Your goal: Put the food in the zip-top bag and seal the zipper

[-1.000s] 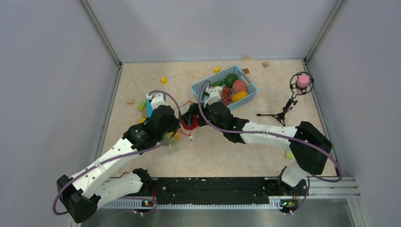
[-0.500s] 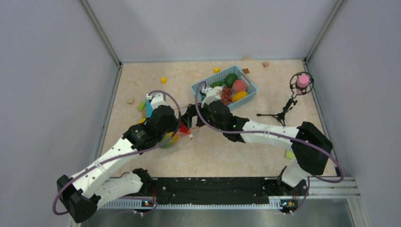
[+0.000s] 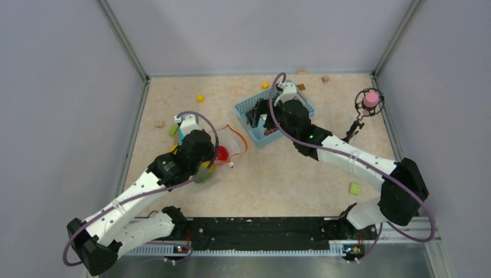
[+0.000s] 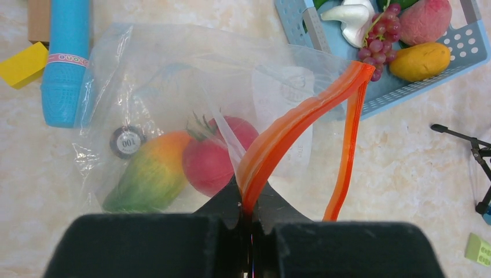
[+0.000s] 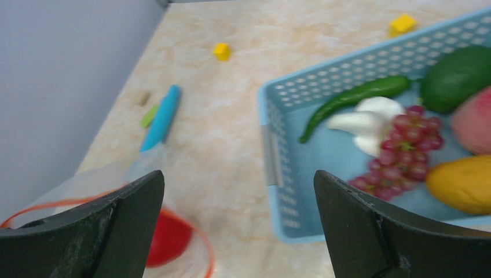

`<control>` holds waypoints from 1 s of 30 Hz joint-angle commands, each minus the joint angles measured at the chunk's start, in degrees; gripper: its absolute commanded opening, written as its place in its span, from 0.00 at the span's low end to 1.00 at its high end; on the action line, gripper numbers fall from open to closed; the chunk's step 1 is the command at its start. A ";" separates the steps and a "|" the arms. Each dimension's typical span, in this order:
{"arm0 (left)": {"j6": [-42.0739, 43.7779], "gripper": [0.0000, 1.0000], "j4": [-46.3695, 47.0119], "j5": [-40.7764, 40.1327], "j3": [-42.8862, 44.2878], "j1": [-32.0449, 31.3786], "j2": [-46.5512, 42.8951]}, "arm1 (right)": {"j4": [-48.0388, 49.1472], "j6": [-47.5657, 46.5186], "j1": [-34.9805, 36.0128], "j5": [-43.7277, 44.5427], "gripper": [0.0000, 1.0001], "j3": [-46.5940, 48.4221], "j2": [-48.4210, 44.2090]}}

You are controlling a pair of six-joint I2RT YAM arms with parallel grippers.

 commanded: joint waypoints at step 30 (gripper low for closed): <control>-0.69 0.00 1.21 -4.20 -0.18 0.25 0.22 | -15.32 1.82 -16.33 1.39 0.88 26.36 37.74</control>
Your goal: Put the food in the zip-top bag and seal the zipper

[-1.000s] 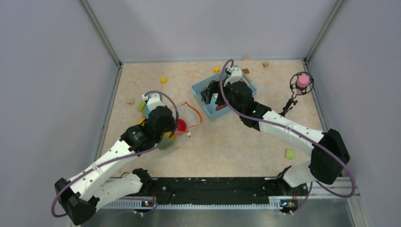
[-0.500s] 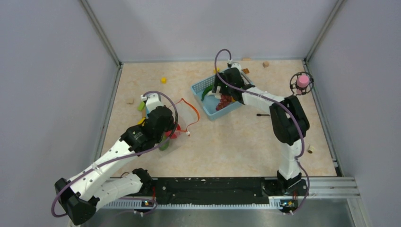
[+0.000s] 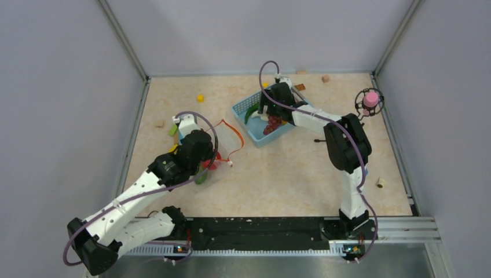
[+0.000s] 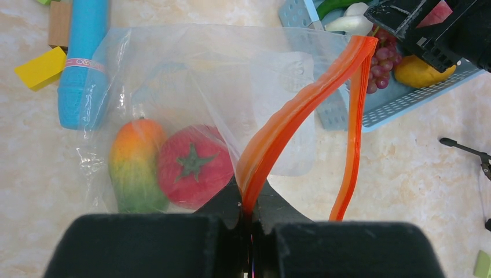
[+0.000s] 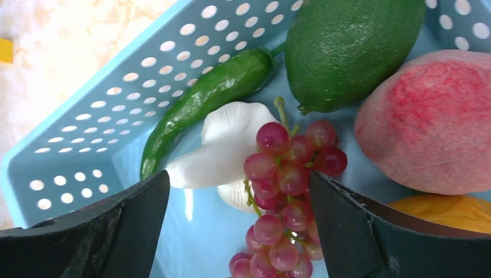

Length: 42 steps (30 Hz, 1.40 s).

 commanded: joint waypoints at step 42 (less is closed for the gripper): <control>0.80 0.00 2.50 2.09 0.18 0.24 1.62 | 15.97 -14.20 4.87 26.98 0.04 -15.96 -21.23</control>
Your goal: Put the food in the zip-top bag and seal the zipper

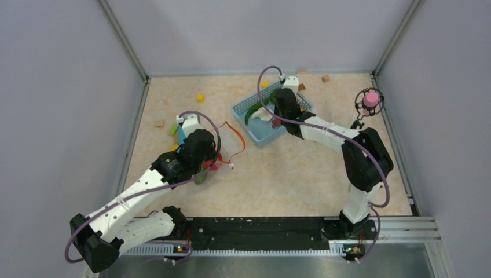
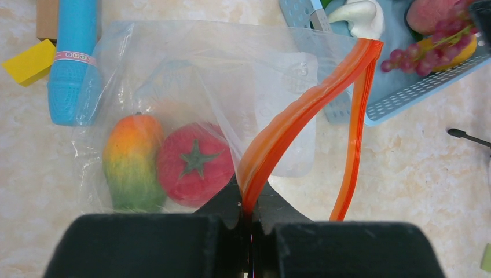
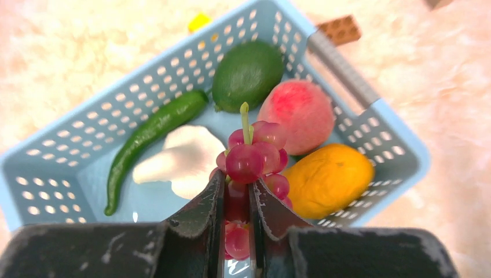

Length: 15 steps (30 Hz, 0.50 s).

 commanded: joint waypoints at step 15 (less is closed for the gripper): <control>1.67 0.00 2.90 2.96 0.35 0.25 -0.08 | 15.79 -4.48 2.03 -1.28 0.00 -7.92 -21.45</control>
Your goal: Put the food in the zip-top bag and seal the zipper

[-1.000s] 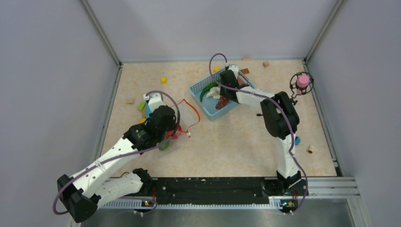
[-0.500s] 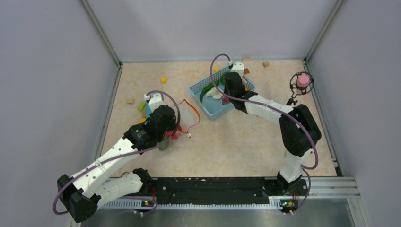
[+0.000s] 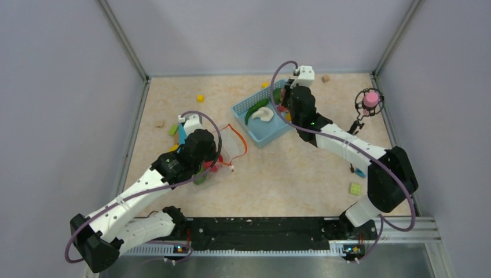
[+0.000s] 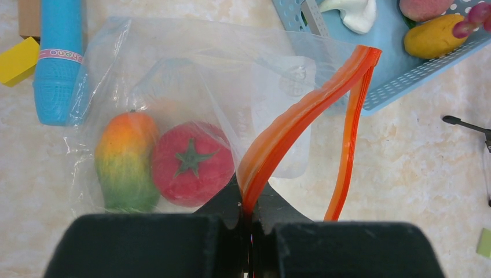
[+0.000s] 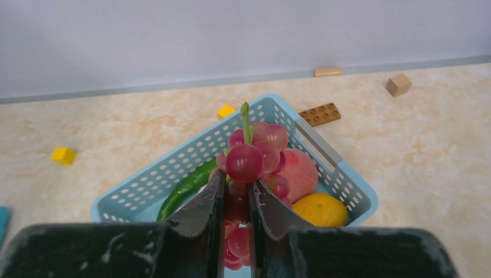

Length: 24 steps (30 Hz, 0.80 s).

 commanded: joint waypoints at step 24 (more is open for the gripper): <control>1.76 0.00 4.17 6.17 -0.10 0.25 -1.54 | 22.11 13.92 23.72 -18.30 0.00 -14.75 -10.51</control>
